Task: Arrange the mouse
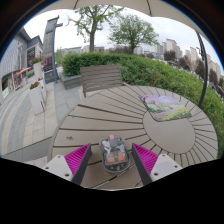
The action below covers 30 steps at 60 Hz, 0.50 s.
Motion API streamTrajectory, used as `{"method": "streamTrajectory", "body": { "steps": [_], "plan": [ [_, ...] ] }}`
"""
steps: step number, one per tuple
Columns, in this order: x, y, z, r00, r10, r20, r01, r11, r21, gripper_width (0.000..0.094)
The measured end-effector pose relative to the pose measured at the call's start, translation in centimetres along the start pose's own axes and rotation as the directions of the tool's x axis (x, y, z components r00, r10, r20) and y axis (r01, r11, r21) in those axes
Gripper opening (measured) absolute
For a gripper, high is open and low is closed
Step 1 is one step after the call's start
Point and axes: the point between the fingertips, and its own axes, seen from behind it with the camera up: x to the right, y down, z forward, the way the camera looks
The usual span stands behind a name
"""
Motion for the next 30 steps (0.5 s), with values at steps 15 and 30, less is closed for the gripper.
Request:
{"method": "streamTrajectory", "body": {
  "steps": [15, 30],
  "plan": [
    [1.0, -0.5, 0.8, 0.999, -0.035, -0.008, 0.035, 0.999, -0.015, 0.0411],
    [4.3, -7.4, -0.7, 0.999, 0.037, 0.021, -0.036, 0.999, -0.007, 0.038]
  ]
}}
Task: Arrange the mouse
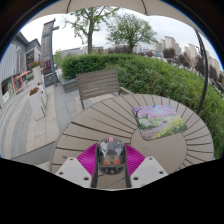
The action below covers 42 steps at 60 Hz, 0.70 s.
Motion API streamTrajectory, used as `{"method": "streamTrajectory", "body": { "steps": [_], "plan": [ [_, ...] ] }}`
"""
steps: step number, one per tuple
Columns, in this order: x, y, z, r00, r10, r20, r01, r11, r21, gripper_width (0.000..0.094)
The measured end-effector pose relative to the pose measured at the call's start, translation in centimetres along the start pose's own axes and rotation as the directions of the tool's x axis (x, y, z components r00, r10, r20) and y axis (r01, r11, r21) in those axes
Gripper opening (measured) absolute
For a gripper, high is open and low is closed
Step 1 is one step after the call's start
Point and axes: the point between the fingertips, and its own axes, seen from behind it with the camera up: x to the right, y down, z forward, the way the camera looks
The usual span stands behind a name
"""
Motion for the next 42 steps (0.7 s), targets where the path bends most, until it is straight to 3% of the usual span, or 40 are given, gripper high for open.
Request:
{"method": "streamTrajectory", "body": {
  "steps": [11, 17, 30, 35, 42],
  "plan": [
    [10.1, -13.9, 3.1, 0.997, 0.031, -0.065, -0.023, 0.992, 0.126, 0.0379],
    [17.3, -17.4, 7.7, 0.988, 0.042, -0.152, -0.018, 0.987, 0.157, 0.0378],
    [24.7, -11.2, 17.6, 0.984, 0.054, -0.172, -0.052, 0.999, 0.016, 0.0379],
    [24.5, -8.7, 19.4, 0.991, 0.028, -0.131, -0.03, 1.0, -0.011, 0.0393],
    [24.5, -7.6, 19.8, 0.995, 0.014, -0.094, -0.016, 1.0, -0.025, 0.0524]
  ]
}}
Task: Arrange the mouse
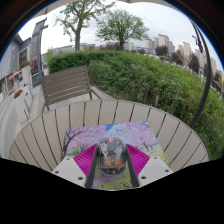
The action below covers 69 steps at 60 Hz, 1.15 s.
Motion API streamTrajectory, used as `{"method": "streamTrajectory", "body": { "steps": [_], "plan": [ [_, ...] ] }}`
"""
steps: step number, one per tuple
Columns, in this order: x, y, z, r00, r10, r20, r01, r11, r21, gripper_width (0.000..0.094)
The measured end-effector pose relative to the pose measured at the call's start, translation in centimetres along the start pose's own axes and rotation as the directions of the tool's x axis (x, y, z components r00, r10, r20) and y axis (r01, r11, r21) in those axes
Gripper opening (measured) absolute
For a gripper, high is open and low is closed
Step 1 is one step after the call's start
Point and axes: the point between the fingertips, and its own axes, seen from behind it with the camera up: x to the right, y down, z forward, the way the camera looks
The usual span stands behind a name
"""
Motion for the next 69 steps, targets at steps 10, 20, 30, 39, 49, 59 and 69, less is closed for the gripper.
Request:
{"method": "streamTrajectory", "body": {
  "steps": [10, 20, 30, 39, 49, 59, 69],
  "plan": [
    [0.3, -1.3, -4.9, 0.999, 0.038, 0.015, -0.037, 0.997, -0.065, 0.0853],
    [1.2, -1.8, -18.4, 0.996, 0.081, 0.029, -0.077, 0.991, -0.105, 0.0854],
    [2.3, 2.0, -31.5, 0.999, 0.052, 0.011, -0.05, 0.986, -0.157, 0.0852],
    [2.7, 6.1, -39.4, 1.0, 0.029, -0.002, -0.029, 0.981, -0.194, 0.0853],
    [1.6, 8.1, -42.8, 0.999, 0.04, 0.009, -0.037, 0.982, -0.188, 0.0854],
    [0.8, 7.3, -43.8, 1.0, 0.025, 0.017, -0.022, 0.989, -0.147, 0.0853],
    [1.0, 6.8, -44.1, 1.0, -0.016, -0.013, 0.014, 0.993, -0.119, 0.0854]
  ]
}}
